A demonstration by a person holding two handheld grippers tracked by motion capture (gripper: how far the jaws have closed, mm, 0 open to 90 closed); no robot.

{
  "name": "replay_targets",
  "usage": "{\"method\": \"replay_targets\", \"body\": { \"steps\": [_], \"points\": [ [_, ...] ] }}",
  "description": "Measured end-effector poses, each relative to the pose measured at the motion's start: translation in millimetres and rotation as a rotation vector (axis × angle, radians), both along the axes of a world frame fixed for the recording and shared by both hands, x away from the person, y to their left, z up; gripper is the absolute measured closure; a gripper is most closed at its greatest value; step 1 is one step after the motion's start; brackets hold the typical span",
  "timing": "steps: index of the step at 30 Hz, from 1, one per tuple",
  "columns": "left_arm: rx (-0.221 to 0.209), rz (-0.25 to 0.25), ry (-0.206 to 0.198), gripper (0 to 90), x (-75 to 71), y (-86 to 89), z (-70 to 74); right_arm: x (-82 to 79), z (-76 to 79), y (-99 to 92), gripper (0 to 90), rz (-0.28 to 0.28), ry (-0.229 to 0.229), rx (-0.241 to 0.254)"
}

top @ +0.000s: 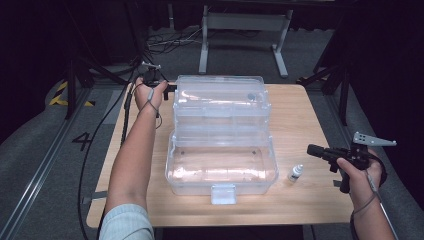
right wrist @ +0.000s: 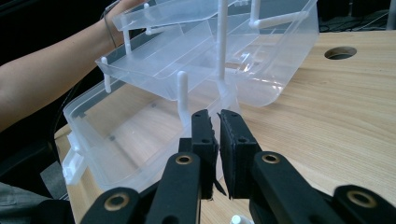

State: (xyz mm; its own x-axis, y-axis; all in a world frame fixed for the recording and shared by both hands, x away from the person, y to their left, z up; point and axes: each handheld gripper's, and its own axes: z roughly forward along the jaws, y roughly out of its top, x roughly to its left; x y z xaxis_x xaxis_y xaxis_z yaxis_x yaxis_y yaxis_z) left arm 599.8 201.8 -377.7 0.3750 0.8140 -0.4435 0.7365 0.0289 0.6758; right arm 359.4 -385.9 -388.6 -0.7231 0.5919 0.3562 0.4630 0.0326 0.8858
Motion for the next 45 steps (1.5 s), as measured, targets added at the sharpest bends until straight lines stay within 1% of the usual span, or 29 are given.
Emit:
{"method": "replay_targets", "body": {
  "steps": [1, 2, 3, 5, 8, 10, 11, 12, 13, 14, 16, 23, 25, 26, 27, 28, 29, 30, 31, 32, 33, 34, 35, 36, 37, 39, 42, 45],
  "points": [
    [0.029, 0.006, -0.018, 75.0, -0.6, -0.8, 0.0, -0.8, 0.6, 0.0, 84.3, -0.002, -0.001, 0.0],
    [0.042, 0.009, -0.033, 75.6, -1.4, -1.0, 0.4, -1.7, 1.1, -0.4, 84.2, -0.004, -0.003, 0.0],
    [0.029, 0.012, -0.035, 74.9, -2.3, -1.5, 1.1, -2.3, 1.3, -0.8, 84.1, -0.007, -0.009, 0.001],
    [0.014, 0.022, -0.054, 68.5, -4.4, -1.9, 4.4, -3.8, 1.9, -1.5, 84.0, -0.007, -0.01, 0.002],
    [0.04, 0.037, -0.086, 61.5, -8.0, -1.2, 10.4, -6.3, 3.6, -1.3, 83.8, -0.006, -0.015, 0.003],
    [0.037, 0.038, -0.093, 58.2, -10.6, -0.1, 13.6, -8.1, 5.1, -0.5, 83.7, -0.005, -0.02, 0.003],
    [0.039, 0.045, -0.115, 56.8, -13.9, 1.0, 16.6, -9.0, 5.9, -0.2, 83.7, -0.005, -0.022, 0.004],
    [0.029, 0.048, -0.124, 55.8, -17.2, 2.0, 19.5, -10.4, 7.5, 0.3, 83.7, -0.002, -0.028, 0.003],
    [0.029, 0.048, -0.124, 55.3, -17.2, 2.0, 19.5, -11.5, 9.0, 1.0, 83.5, -0.002, -0.033, 0.004],
    [0.033, 0.042, -0.139, 55.1, -22.2, 3.4, 24.3, -12.2, 10.0, 1.5, 83.5, -0.002, -0.036, 0.004],
    [0.044, 0.036, -0.155, 54.8, -27.7, 3.6, 29.4, -13.6, 11.4, 2.7, 83.5, -0.001, -0.039, 0.006],
    [0.049, 0.016, -0.2, 53.3, -45.8, 4.2, 46.9, -16.2, 13.8, 8.0, 83.4, 0.007, -0.047, 0.002],
    [0.049, 0.002, -0.209, 52.8, -51.2, 3.5, 52.2, -16.9, 14.7, 8.5, 83.2, 0.008, -0.049, -0.002],
    [0.057, -0.004, -0.208, 52.6, -53.8, 3.1, 54.6, -17.3, 15.1, 8.4, 82.9, 0.006, -0.05, -0.003],
    [0.073, -0.006, -0.21, 52.1, -56.5, 2.5, 56.8, -17.7, 15.3, 8.2, 82.4, 0.004, -0.051, -0.002],
    [0.073, -0.006, -0.21, 51.6, -56.5, 2.5, 56.8, -18.0, 15.3, 7.8, 82.0, 0.003, -0.052, -0.001],
    [0.094, -0.008, -0.218, 50.7, -59.4, 2.2, 59.2, -18.3, 15.3, 7.3, 81.4, 0.001, -0.053, -0.001],
    [0.104, -0.014, -0.232, 50.2, -65.8, 2.4, 63.5, -18.8, 15.2, 6.7, 80.6, -0.004, -0.054, -0.003],
    [0.095, -0.016, -0.238, 49.9, -69.2, 2.7, 65.4, -19.3, 15.1, 6.0, 80.2, -0.006, -0.053, -0.001],
    [0.095, -0.024, -0.242, 49.7, -72.9, 3.0, 67.5, -19.8, 14.9, 5.3, 79.6, -0.009, -0.052, -0.001],
    [0.095, -0.024, -0.242, 49.6, -72.9, 3.0, 67.5, -20.3, 14.8, 4.9, 79.2, -0.011, -0.05, 0.001],
    [0.087, -0.035, -0.254, 49.6, -81.0, 3.7, 71.4, -20.7, 14.7, 4.6, 78.8, -0.013, -0.05, 0.0],
    [0.087, -0.035, -0.254, 49.6, -81.0, 3.7, 71.4, -21.1, 14.6, 4.6, 78.5, -0.016, -0.051, -0.001],
    [0.078, -0.057, -0.257, 49.9, -89.1, 3.7, 74.7, -21.4, 14.6, 4.5, 78.0, -0.016, -0.053, -0.003],
    [0.081, -0.066, -0.259, 49.9, -93.1, 3.9, 75.9, -21.6, 14.6, 4.6, 77.5, -0.016, -0.052, -0.003],
    [0.082, -0.075, -0.273, 49.6, -100.9, 4.4, 77.8, -22.0, 14.7, 4.6, 76.9, -0.02, -0.053, -0.012],
    [0.065, -0.084, -0.291, 48.9, -113.5, 6.3, 79.6, -21.4, 14.4, 4.3, 76.6, -0.022, -0.052, -0.014],
    [0.075, -0.09, -0.304, 48.3, -125.3, 7.6, 80.0, -20.4, 13.9, 4.4, 76.2, -0.02, -0.05, -0.012]
  ]
}}
